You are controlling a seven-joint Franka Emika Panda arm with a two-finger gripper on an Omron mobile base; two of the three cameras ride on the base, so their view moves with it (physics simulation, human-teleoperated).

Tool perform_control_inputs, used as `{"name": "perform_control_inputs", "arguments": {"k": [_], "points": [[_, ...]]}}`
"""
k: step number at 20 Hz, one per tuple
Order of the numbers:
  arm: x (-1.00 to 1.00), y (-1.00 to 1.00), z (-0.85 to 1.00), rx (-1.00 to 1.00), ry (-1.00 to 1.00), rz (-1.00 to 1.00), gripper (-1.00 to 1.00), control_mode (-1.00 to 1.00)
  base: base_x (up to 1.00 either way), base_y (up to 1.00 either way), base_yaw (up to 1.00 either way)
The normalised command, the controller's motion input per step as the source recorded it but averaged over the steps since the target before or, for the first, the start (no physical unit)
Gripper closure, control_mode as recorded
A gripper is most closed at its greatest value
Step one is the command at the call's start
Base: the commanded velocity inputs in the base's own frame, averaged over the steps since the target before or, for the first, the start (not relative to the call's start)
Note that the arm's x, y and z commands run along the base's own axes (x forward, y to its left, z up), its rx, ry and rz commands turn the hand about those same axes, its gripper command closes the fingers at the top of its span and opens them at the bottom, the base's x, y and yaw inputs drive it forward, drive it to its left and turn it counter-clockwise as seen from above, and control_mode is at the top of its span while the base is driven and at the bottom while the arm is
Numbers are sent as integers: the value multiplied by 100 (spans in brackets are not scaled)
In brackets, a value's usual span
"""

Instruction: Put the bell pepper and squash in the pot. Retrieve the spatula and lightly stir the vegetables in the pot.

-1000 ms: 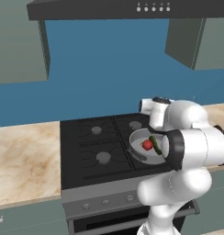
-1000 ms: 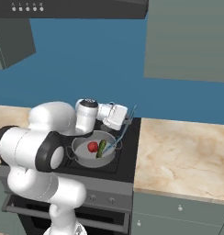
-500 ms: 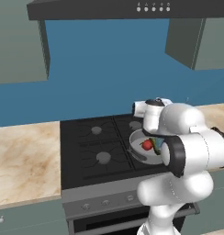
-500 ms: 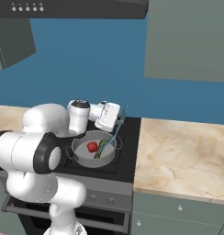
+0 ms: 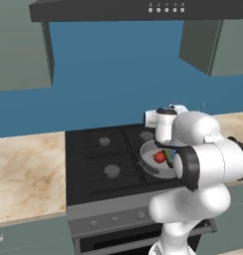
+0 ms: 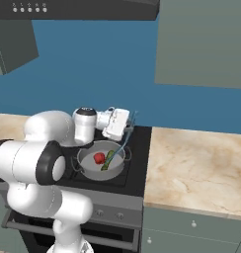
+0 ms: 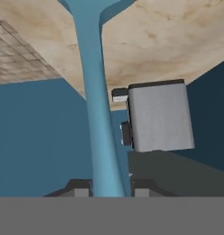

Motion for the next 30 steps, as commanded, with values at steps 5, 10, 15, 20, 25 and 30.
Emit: {"name": "perform_control_inputs", "arguments": {"k": [5,10,15,20,25,30], "points": [[1,-7,-21,0,-2,0,100,-100,0,0,0],[0,1,-39,0,-3,0,100,-100,0,0,0],[-3,19,-10,0,-3,1,100,-100,0,0,0],[-22,52,-7,0,-1,7,100,-100,0,0,0],[-1,28,22,6,-5,7,100,-100,0,0,0],[19,-37,83,17,-5,0,100,-100,0,0,0]]}}
